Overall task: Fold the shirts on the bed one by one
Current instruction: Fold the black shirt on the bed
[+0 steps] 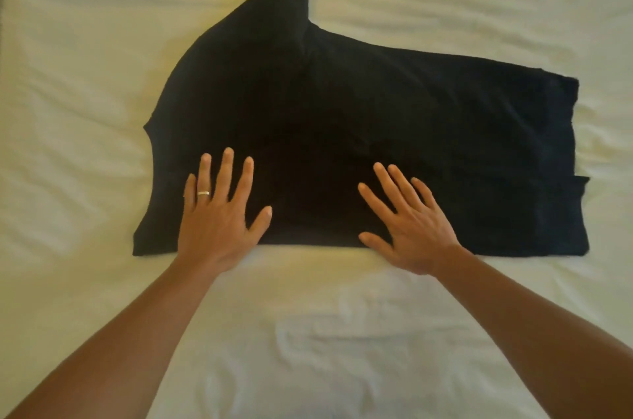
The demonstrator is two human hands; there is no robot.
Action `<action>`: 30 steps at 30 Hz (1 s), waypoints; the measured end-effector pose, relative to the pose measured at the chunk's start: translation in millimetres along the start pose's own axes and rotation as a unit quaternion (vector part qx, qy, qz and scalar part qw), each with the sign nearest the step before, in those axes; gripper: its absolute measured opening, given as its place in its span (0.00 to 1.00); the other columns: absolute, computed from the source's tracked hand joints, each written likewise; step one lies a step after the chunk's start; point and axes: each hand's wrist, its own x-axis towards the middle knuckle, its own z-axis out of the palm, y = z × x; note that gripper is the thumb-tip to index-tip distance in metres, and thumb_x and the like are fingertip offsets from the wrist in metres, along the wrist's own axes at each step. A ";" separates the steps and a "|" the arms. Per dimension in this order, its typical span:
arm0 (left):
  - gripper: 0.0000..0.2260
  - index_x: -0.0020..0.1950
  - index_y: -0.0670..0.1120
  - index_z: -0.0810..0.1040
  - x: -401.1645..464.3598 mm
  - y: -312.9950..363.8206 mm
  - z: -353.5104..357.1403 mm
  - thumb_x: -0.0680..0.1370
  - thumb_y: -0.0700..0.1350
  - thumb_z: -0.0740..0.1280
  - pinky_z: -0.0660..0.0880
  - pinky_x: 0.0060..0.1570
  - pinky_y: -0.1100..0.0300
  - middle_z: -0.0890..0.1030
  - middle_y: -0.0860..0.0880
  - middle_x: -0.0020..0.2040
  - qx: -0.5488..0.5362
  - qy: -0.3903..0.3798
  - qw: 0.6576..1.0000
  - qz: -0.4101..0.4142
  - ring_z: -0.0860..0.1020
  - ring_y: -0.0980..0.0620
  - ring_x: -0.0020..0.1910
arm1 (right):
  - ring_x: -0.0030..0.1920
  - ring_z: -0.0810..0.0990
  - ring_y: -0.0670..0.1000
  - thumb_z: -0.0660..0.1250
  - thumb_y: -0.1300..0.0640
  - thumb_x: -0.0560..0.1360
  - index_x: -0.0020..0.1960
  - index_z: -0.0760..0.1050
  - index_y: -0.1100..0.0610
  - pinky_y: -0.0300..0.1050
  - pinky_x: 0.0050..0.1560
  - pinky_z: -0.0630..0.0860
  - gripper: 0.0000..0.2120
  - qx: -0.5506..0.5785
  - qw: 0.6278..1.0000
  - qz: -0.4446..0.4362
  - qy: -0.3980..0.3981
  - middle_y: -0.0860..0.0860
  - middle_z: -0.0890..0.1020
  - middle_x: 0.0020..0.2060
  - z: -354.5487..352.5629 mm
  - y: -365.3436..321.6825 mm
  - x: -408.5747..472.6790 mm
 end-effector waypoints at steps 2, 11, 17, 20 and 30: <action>0.39 0.84 0.51 0.49 -15.3 9.3 -2.9 0.77 0.68 0.53 0.54 0.77 0.38 0.49 0.42 0.84 0.021 -0.004 0.996 0.083 0.48 0.38 0.82 | 0.81 0.43 0.58 0.46 0.30 0.80 0.83 0.46 0.47 0.61 0.78 0.51 0.37 -0.003 1.000 -0.009 0.005 0.55 0.42 0.82 8.2 11.7 -20.1; 0.46 0.82 0.52 0.61 -10.4 16.8 -6.9 0.68 0.50 0.80 0.62 0.69 0.29 0.59 0.39 0.81 0.120 -0.035 0.982 0.142 0.61 0.31 0.77 | 0.78 0.58 0.66 0.68 0.60 0.73 0.79 0.62 0.57 0.68 0.71 0.67 0.36 0.003 0.988 0.133 0.075 0.63 0.60 0.78 36.0 79.0 -95.5; 0.47 0.83 0.52 0.51 -14.9 32.7 -15.3 0.73 0.33 0.74 0.70 0.66 0.32 0.56 0.38 0.82 0.192 -0.048 0.973 0.115 0.61 0.29 0.77 | 0.77 0.59 0.69 0.72 0.63 0.73 0.82 0.54 0.56 0.64 0.72 0.66 0.43 -0.049 0.986 0.161 0.020 0.67 0.59 0.77 32.0 102.4 -101.9; 0.47 0.83 0.54 0.44 -31.2 33.6 -28.6 0.75 0.32 0.70 0.69 0.71 0.38 0.53 0.41 0.83 0.206 -0.040 0.971 0.113 0.59 0.33 0.79 | 0.71 0.69 0.71 0.77 0.65 0.67 0.78 0.64 0.60 0.66 0.67 0.71 0.43 -0.057 0.987 0.147 0.030 0.68 0.68 0.73 21.7 98.9 -118.0; 0.46 0.80 0.55 0.35 -190.9 64.2 -17.2 0.79 0.34 0.66 0.65 0.75 0.42 0.47 0.42 0.84 0.190 -0.145 0.960 0.144 0.54 0.36 0.81 | 0.69 0.73 0.68 0.79 0.66 0.64 0.73 0.72 0.60 0.67 0.67 0.70 0.39 -0.033 0.993 0.110 -0.003 0.64 0.75 0.69 55.1 43.8 -261.0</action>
